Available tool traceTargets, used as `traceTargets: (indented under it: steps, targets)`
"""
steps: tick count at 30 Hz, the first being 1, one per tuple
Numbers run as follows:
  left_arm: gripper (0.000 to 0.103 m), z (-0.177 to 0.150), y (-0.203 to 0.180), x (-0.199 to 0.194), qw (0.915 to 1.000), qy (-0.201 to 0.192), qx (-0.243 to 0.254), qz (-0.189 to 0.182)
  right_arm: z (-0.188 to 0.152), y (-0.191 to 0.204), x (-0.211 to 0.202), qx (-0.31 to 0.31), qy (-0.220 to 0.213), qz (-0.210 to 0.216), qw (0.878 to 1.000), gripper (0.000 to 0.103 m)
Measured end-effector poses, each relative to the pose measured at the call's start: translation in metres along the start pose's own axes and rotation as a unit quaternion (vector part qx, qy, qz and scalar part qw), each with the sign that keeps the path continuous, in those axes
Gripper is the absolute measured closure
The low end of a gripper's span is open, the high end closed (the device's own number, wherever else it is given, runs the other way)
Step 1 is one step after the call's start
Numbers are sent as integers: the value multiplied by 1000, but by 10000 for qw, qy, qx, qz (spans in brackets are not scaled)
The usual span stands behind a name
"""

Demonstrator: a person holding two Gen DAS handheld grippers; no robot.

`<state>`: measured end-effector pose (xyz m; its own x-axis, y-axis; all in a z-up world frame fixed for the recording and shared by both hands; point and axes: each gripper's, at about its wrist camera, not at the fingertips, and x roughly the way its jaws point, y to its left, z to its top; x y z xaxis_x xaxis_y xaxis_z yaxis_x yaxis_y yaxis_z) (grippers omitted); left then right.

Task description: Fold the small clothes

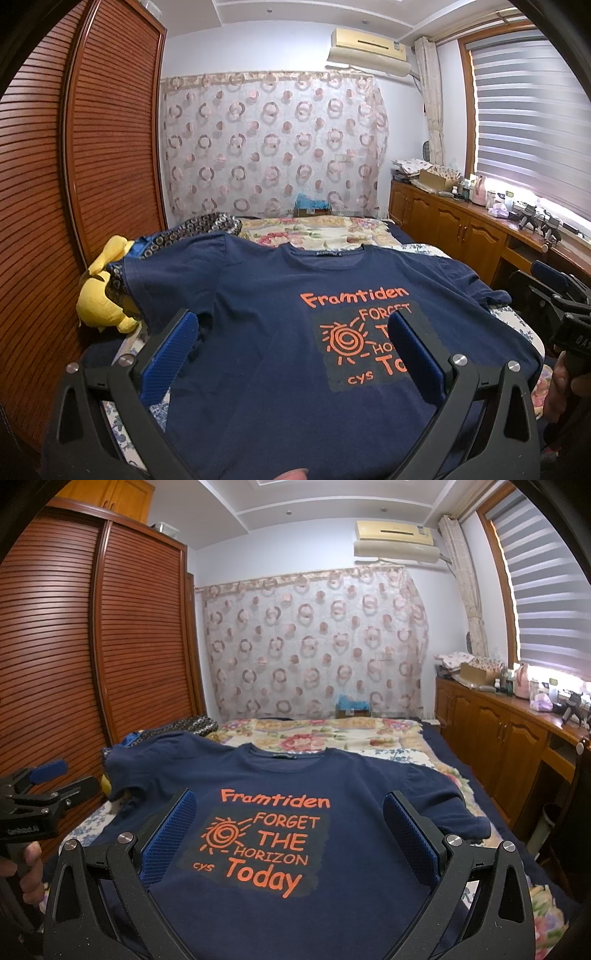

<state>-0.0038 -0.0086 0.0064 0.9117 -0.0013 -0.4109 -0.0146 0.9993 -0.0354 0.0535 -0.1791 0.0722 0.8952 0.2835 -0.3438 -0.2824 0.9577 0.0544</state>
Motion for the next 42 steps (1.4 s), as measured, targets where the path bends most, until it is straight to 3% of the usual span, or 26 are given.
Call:
traceTargets:
  steps: [6, 20, 28, 34, 42]
  targets:
    - [0, -12, 9, 20, 9992, 391, -58, -13, 1, 1, 0, 52, 100, 71, 9999, 0]
    - [0, -44, 43, 67, 9912, 1308, -37, 184, -16, 14, 45, -111, 330, 143, 9993, 0]
    - [0, -52, 70, 71, 9891, 1450, -149, 182, -24, 27, 75, -275, 662, 356, 9968, 0]
    - [0, -52, 110, 76, 9887, 1423, -282, 366, -25, 40, 100, -376, 919, 680, 9927, 0]
    - [0, -45, 160, 90, 9893, 1350, -460, 310, -25, 76, 129, -756, 1289, 1223, 9812, 0]
